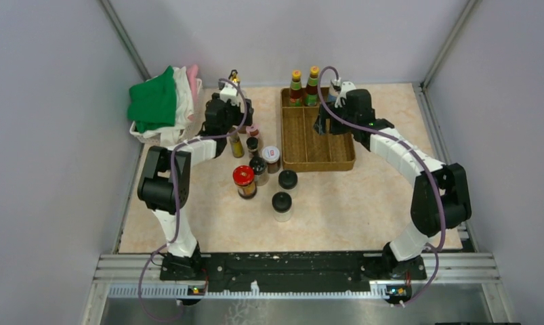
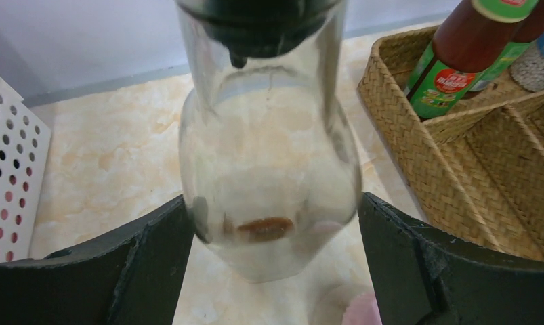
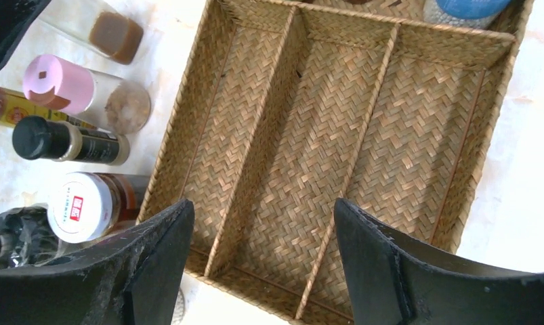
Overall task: Organize the condiment bottles
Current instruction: Pick up the bottle from the center of the board, then place the bottle in the storage box.
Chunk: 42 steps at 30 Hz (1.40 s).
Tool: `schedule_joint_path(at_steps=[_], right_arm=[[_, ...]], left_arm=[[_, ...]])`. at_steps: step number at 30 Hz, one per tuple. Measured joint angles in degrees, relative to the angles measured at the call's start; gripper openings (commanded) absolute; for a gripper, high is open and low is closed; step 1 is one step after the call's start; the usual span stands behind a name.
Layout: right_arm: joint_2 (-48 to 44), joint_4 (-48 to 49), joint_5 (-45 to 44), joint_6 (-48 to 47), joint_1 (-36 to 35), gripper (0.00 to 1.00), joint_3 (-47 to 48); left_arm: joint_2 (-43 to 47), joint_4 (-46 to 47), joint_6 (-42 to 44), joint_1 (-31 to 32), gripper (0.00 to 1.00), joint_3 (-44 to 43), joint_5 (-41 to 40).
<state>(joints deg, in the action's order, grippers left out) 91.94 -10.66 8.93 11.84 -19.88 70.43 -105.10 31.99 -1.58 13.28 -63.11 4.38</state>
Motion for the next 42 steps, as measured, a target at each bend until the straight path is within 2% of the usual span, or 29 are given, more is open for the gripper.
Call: schedule_joint_path(at_steps=[5, 8, 10, 11, 14, 15, 16, 20, 28, 37, 42], right_arm=[[1.5, 1.0, 0.3, 0.0, 0.0, 0.73, -0.7], [1.9, 1.8, 0.6, 0.0, 0.0, 0.72, -0.7], [2.1, 2.6, 0.8, 0.0, 0.0, 0.71, -1.0], [2.1, 3.0, 0.9, 0.0, 0.0, 0.71, -1.3], [2.4, 3.8, 1.2, 0.3, 0.0, 0.70, -2.3], [2.4, 3.9, 1.3, 0.4, 0.0, 0.69, -2.6], [2.5, 3.9, 1.3, 0.4, 0.0, 0.69, -2.9], [2.5, 4.2, 1.4, 0.4, 0.0, 0.68, -3.7], [2.5, 5.2, 1.6, 0.5, 0.0, 0.66, -4.5], [2.5, 6.3, 2.0, 0.9, 0.0, 0.65, -5.5], [2.9, 6.8, 2.4, 1.4, 0.0, 0.64, -5.9]], left_arm=[[-4.0, 1.7, 0.1, 0.0, 0.91, -1.9, -0.3], [-4.4, 3.4, 0.0, 0.0, 0.83, -2.5, -0.3], [-4.4, 4.8, 0.0, 0.0, 0.60, -2.7, -0.4], [-4.4, 5.7, 0.0, 0.0, 0.53, -2.7, -0.3], [-4.6, 6.6, 0.1, -0.1, 0.17, -2.7, -0.2], [-4.7, 6.7, 0.0, -0.1, 0.08, -2.7, 0.1], [-4.7, 6.9, 0.0, -0.1, 0.05, -2.7, 0.3], [-5.0, 7.6, 0.0, -0.2, 0.00, -2.7, 0.9], [-5.0, 6.0, 0.2, -0.5, 0.00, -3.9, 4.0], [-4.4, 2.3, 0.3, -0.7, 0.00, -12.2, 10.2], [-3.3, 2.3, -0.2, -1.0, 0.00, -17.1, 16.9]])
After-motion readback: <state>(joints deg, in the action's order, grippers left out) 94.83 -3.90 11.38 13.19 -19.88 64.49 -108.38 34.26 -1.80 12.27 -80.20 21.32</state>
